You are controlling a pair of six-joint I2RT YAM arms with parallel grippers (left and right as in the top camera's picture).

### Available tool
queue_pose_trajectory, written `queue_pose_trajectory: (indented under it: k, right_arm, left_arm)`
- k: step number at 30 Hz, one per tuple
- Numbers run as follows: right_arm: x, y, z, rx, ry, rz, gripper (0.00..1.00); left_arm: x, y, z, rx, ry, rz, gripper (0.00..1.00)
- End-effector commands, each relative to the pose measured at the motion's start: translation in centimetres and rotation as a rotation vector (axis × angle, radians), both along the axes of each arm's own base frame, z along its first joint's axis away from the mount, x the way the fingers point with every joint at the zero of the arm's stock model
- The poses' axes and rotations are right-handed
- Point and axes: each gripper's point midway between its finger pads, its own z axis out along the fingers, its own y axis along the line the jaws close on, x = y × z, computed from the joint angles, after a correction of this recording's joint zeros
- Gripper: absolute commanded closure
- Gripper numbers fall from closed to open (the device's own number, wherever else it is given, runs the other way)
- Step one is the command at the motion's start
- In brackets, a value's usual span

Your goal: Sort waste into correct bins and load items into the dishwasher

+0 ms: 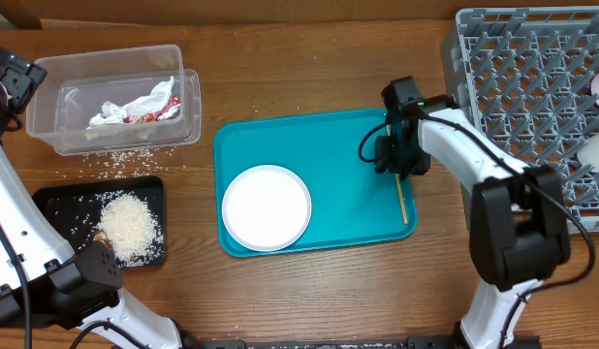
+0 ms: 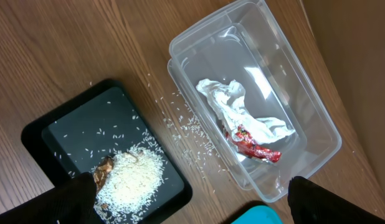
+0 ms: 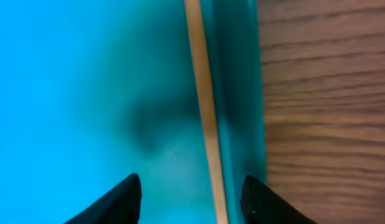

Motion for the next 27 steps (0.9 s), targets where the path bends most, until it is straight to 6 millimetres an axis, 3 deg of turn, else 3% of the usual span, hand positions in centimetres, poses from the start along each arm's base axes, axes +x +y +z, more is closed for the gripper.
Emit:
queue_pose_trajectory:
  k: [1, 5, 10, 13, 16, 19, 22, 24, 27]
  right_arm:
    - [0.0, -0.1, -1.3, -0.015, 0.018, -0.006, 0.47]
    - [-0.2, -0.1, -2.4, -0.018, 0.04, -0.006, 0.5]
    - [-0.6, 0.1, -3.4, -0.02, 0.068, -0.041, 0.78]
    - [-0.5, 1.1, -2.9, 0.016, 0.068, -0.039, 0.96]
    - [0.6, 1.2, -1.2, 0.022, 0.054, -0.04, 0.96]
    - [2.8, 0.3, 2.2, 0.033, 0.014, -0.052, 0.96]
    - [5.9, -1.7, 7.5, 0.053, -0.069, -0.065, 0.96]
    - [8.2, -4.2, 12.0, 0.058, -0.154, -0.053, 0.96]
    - [10.3, -7.7, 16.2, 0.043, -0.267, -0.032, 0.96]
  left_arm:
    - [0.1, -0.1, 0.0, 0.006, 0.001, 0.003, 0.0]
    - [0.1, -0.1, 0.0, 0.006, 0.001, 0.003, 0.0]
    - [0.1, -0.1, 0.0, 0.006, 0.001, 0.003, 0.0]
    - [0.1, -0.1, 0.0, 0.006, 0.001, 0.003, 0.0]
    - [0.1, -0.1, 0.0, 0.006, 0.0, 0.003, 0.0]
    - [0.1, -0.1, 0.0, 0.006, 0.001, 0.003, 0.0]
    - [0.1, -0.1, 0.0, 0.006, 0.001, 0.003, 0.0]
    - [0.1, -0.1, 0.0, 0.006, 0.001, 0.003, 0.0]
    - [0.1, -0.1, 0.0, 0.006, 0.001, 0.003, 0.0]
